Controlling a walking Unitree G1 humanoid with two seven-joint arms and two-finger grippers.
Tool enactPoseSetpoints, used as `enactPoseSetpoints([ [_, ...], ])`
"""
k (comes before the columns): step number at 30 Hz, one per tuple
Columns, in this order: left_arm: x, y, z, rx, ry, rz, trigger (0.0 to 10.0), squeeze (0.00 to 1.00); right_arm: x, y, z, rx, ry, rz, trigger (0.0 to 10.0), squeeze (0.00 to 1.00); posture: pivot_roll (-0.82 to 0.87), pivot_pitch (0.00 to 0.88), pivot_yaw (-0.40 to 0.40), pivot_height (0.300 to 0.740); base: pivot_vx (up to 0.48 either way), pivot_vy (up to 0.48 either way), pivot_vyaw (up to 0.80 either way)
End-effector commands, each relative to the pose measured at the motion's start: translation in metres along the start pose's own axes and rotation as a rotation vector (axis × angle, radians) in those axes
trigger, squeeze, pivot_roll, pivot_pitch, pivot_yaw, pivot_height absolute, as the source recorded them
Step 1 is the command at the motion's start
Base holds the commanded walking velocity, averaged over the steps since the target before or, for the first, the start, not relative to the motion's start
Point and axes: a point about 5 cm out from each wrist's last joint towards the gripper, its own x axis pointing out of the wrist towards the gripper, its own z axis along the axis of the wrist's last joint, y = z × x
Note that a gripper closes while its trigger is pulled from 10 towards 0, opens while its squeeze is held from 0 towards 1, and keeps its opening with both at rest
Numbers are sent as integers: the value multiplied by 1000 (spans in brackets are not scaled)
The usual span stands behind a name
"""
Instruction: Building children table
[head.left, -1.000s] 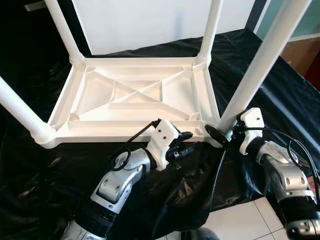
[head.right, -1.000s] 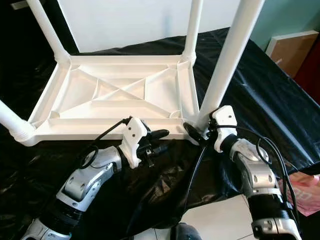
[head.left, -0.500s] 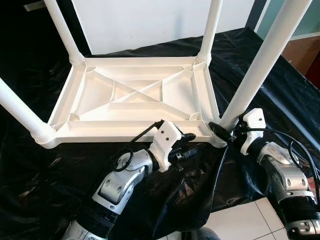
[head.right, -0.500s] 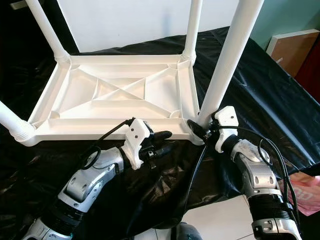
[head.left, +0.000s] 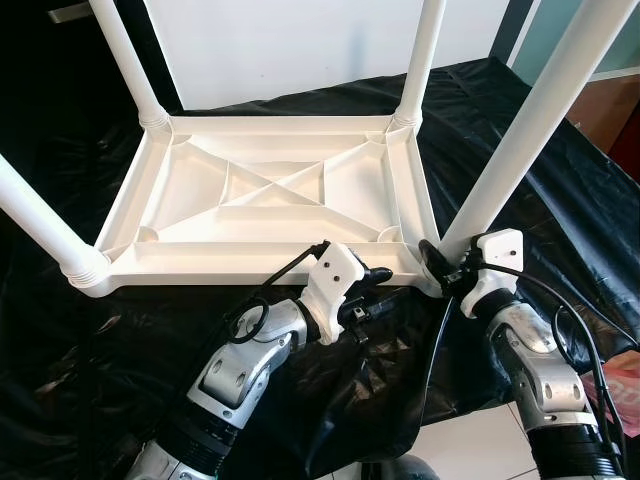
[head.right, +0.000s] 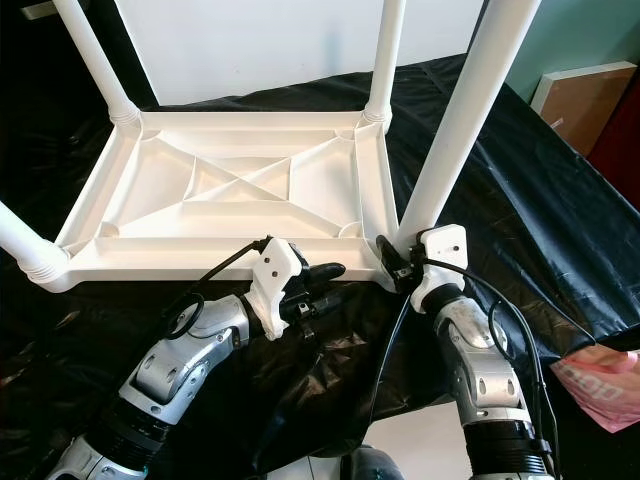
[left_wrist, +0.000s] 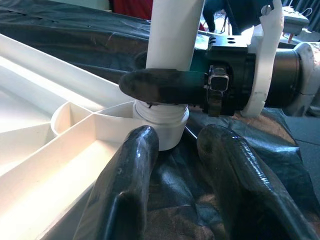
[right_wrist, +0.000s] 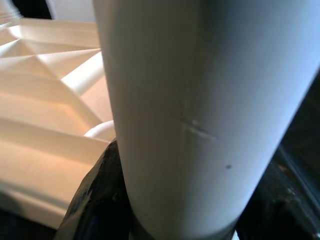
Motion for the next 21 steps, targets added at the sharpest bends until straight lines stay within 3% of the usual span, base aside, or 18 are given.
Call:
enactPoseSetpoints([
  [1, 1, -4, -2, 5, 5, -52, 10000, 0, -7, 8, -25, 45, 128, -19, 10000, 0, -45, 139, -12, 740, 0, 0, 0],
  [7, 1, -3, -2, 6, 4, -42, 10000, 0, -5, 15, -20, 78, 92, -219, 10000, 0, -43, 140, -18, 740, 0, 0, 0],
  [9, 1, -2, -2, 7, 2, -36, 10000, 0, -7, 14, -18, 62, 68, -348, 10000, 0, -40, 137, -20, 740, 0, 0, 0],
  [12, 1, -1, -2, 8, 2, -32, 10000, 0, -8, 18, -16, 69, 58, -412, 10000, 0, -37, 136, -19, 740, 0, 0, 0],
  [21, -1, -1, -4, 7, 8, -32, 10000, 0, -9, 20, -15, 73, 67, -432, 10000, 0, -35, 136, -18, 740, 0, 0, 0],
])
